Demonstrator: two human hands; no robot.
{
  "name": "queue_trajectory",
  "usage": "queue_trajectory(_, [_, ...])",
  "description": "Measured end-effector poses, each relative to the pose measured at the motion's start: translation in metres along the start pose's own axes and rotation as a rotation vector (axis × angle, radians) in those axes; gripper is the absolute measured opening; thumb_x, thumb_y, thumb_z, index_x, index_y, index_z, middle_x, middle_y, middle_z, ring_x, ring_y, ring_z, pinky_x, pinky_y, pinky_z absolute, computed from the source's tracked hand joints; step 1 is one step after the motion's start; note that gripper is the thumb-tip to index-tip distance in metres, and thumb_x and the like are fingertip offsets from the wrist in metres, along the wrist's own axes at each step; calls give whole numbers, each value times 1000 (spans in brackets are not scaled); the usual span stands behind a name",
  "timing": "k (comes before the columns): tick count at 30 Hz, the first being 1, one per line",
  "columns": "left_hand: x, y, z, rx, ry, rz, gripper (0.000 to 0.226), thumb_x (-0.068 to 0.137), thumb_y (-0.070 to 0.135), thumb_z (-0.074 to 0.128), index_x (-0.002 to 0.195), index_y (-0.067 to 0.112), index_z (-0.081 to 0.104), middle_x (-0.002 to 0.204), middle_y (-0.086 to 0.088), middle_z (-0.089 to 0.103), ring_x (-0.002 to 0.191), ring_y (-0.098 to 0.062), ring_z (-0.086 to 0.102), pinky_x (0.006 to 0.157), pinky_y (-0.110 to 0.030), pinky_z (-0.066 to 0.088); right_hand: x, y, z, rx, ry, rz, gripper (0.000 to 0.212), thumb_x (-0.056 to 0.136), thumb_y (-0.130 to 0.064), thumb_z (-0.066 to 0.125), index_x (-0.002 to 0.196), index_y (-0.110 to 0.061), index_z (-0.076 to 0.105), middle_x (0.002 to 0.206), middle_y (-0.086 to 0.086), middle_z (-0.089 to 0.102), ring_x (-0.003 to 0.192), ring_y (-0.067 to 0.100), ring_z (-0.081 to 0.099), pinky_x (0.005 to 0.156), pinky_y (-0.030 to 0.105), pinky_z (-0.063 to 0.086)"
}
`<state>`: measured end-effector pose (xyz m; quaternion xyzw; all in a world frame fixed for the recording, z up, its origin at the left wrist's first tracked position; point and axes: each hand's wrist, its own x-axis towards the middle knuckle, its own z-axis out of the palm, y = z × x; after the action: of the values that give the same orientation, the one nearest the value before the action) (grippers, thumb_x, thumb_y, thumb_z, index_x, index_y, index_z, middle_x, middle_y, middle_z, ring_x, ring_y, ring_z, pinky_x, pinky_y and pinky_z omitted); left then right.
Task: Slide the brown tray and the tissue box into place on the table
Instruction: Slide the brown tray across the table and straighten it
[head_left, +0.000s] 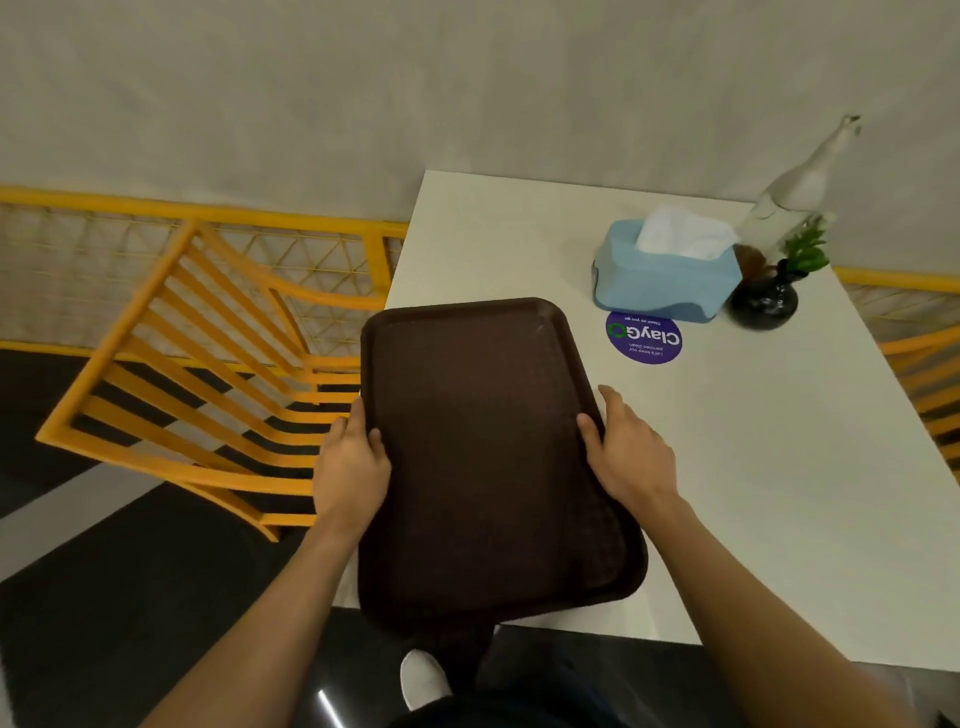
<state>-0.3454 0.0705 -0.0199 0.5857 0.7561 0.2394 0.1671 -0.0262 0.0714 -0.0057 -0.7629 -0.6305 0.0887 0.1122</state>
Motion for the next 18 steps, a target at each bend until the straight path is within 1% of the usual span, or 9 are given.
queue_trajectory(2, [5, 1, 2, 40, 20, 17, 52, 105, 23, 47, 154, 8, 38, 115, -14, 59, 100, -30, 60, 75, -42, 52, -1, -4, 2, -3, -8, -21, 54, 105, -48, 32, 152, -21, 28, 126, 5, 67, 106, 29, 67, 97, 53, 46])
queue_trajectory(3, [9, 1, 3, 50, 30, 26, 51, 105, 24, 48, 153, 9, 40, 111, -12, 59, 94, -28, 60, 71, -40, 51, -2, -5, 3, 1, -12, -21, 52, 106, -44, 31, 152, -21, 26, 123, 4, 68, 104, 28, 68, 100, 54, 43])
queue_trajectory(5, [15, 2, 4, 70, 38, 43, 50, 104, 25, 50, 151, 9, 44, 107, -10, 60, 85, -24, 60, 65, -36, 52, -2, -5, 4, 26, -17, 0, 49, 107, -37, 29, 153, -20, 25, 117, 4, 70, 99, 27, 68, 100, 51, 41])
queue_trajectory(7, [21, 4, 5, 85, 34, 59, 49, 103, 26, 52, 150, 10, 46, 108, -9, 61, 82, -21, 61, 61, -34, 52, -3, -4, 5, 37, -13, 22, 47, 108, -33, 26, 154, -21, 26, 107, 4, 72, 94, 26, 68, 99, 48, 41])
queue_trajectory(9, [27, 6, 5, 97, 39, 76, 49, 103, 26, 52, 149, 10, 48, 109, -8, 62, 85, -20, 62, 64, -34, 54, -4, -3, 8, 44, 3, 36, 48, 108, -33, 25, 154, -22, 27, 101, 3, 72, 90, 26, 68, 98, 47, 42])
queue_trajectory(12, [39, 9, 7, 140, 56, 120, 47, 102, 26, 55, 146, 10, 53, 114, -10, 63, 96, -25, 62, 77, -41, 57, 1, -1, 12, 36, 8, 54, 50, 107, -34, 25, 156, -22, 26, 101, 3, 71, 90, 26, 68, 100, 49, 42])
queue_trajectory(14, [48, 10, 10, 172, 67, 156, 44, 101, 25, 56, 143, 9, 57, 120, -13, 64, 104, -29, 61, 86, -44, 55, 8, -1, 15, 9, 6, 74, 51, 107, -35, 26, 156, -22, 26, 107, 6, 71, 94, 27, 68, 101, 51, 42])
queue_trajectory(18, [67, 13, 13, 179, 48, 194, 44, 102, 23, 54, 143, 8, 57, 128, -13, 65, 115, -32, 59, 95, -47, 50, 23, -4, 21, -13, 10, 93, 52, 106, -38, 29, 155, -19, 30, 126, 8, 65, 111, 30, 62, 103, 53, 43])
